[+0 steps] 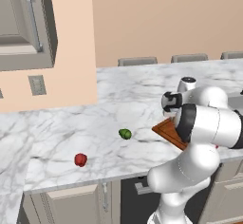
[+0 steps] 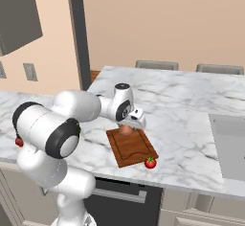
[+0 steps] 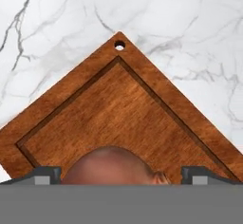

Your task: Place the avocado, onion, tomato, and bell pepper on the cutting board.

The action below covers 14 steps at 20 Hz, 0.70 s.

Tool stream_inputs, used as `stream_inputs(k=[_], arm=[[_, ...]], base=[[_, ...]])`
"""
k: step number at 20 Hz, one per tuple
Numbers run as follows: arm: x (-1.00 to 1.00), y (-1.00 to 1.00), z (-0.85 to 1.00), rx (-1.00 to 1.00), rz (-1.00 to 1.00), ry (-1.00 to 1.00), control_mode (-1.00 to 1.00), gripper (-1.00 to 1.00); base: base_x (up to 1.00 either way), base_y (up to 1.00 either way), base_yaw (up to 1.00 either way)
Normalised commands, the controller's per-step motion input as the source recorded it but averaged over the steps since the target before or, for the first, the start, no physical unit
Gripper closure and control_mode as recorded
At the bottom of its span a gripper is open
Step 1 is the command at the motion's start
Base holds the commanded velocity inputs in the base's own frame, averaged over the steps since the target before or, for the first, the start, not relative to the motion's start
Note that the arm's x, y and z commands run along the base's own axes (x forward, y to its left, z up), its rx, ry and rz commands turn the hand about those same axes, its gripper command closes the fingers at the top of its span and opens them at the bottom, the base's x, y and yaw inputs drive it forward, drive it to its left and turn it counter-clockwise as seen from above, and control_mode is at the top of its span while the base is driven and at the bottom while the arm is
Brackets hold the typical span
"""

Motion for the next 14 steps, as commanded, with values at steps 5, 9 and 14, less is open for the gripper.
stream_inputs(k=[5, 9, 14], arm=[[0.00, 0.13, -0.02, 0.00, -0.21, -0.02, -1.00, -1.00], [0.00, 0.04, 0.02, 0.10, 0.08, -0.20, -1.00, -1.00], [-0.06, 0.13, 0.46, 0.08, 0.07, -0.03, -1.00, -1.00]], base=[[0.00, 0.00, 0.00], [0.00, 0.00, 0.00], [0.00, 0.00, 0.00]])
